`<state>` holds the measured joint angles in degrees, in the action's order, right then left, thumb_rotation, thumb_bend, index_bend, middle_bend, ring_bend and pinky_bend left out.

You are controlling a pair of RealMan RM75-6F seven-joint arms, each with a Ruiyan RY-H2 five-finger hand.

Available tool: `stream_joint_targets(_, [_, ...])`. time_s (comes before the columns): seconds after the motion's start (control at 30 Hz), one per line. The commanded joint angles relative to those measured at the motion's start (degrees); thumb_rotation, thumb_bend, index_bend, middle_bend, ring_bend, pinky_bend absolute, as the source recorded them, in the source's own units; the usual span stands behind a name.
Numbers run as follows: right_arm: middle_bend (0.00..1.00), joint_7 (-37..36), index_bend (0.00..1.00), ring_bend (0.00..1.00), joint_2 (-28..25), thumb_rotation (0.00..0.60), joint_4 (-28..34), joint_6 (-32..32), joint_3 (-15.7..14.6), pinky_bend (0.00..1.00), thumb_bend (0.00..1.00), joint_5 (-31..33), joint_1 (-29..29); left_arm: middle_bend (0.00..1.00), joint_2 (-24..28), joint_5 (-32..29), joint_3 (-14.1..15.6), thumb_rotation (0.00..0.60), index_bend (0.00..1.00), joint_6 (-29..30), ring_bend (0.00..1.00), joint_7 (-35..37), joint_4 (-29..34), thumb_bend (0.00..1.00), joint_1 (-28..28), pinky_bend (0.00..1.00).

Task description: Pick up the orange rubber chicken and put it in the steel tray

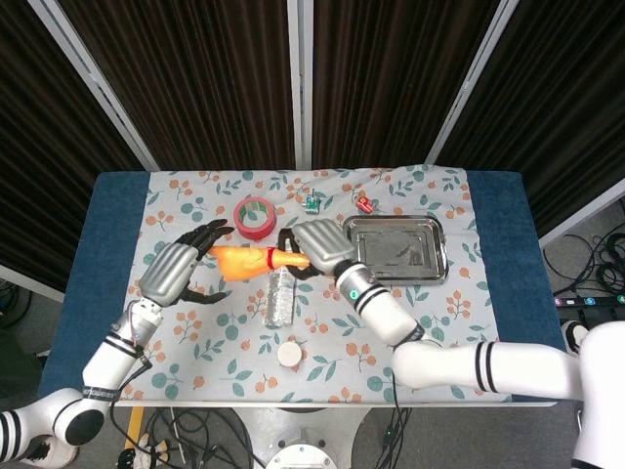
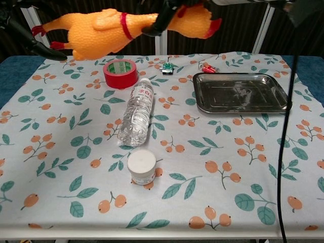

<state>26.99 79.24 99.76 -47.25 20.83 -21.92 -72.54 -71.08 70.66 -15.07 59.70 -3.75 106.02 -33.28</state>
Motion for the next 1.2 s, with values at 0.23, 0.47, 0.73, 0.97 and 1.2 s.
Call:
stream_joint_targets(0.23, [0.79, 5.25, 0.94, 0.77, 5.73, 0.6, -3.65, -4.52, 0.77, 1.0, 0.47, 10.47, -8.43, 0.14, -1.34, -8.95, -0.93, 0.6, 0.16, 1.16, 0.13, -9.06, 2.68, 0.0, -3.1, 0.23])
stream_joint_targets(0.47, [0.79, 4.4, 0.94, 0.77, 5.28, 0.6, -2.62, -4.61, 1.46, 1.0, 0.47, 12.48, -9.15, 0.17, -2.29, -13.12, -0.77, 0.6, 0.19, 0.49, 0.14, -10.2, 0.47, 0.0, -4.45, 0.24])
stream_joint_targets(0.73, [0.8, 3.77, 0.94, 0.77, 5.2, 0.6, -1.99, -4.42, 1.17, 1.0, 0.47, 12.74, -9.67, 0.48, -4.67, -12.47, -0.67, 0.6, 0.47, 2.69, 0.42, -8.82, -3.11, 0.26, -4.52, 0.53])
stream_joint_targets(0.97, [0.8, 2.88, 0.94, 0.77, 4.79, 0.6, -1.68, -3.94, 0.69, 1.0, 0.47, 12.68, -9.49, 0.76, -6.11, -8.95, -0.03, 0.6, 0.75, 2.6, 0.71, -4.79, -6.32, 0.53, -4.34, 0.85])
stream_joint_targets(1.2, [0.8, 2.06, 0.94, 0.78, 4.47, 0.6, -1.51, -3.36, 0.05, 1.0, 0.47, 12.0, -9.25, 0.89, -6.47, -9.34, 0.03, 0.6, 0.88, 1.99, 0.84, -4.1, -7.28, 0.72, -4.62, 0.98])
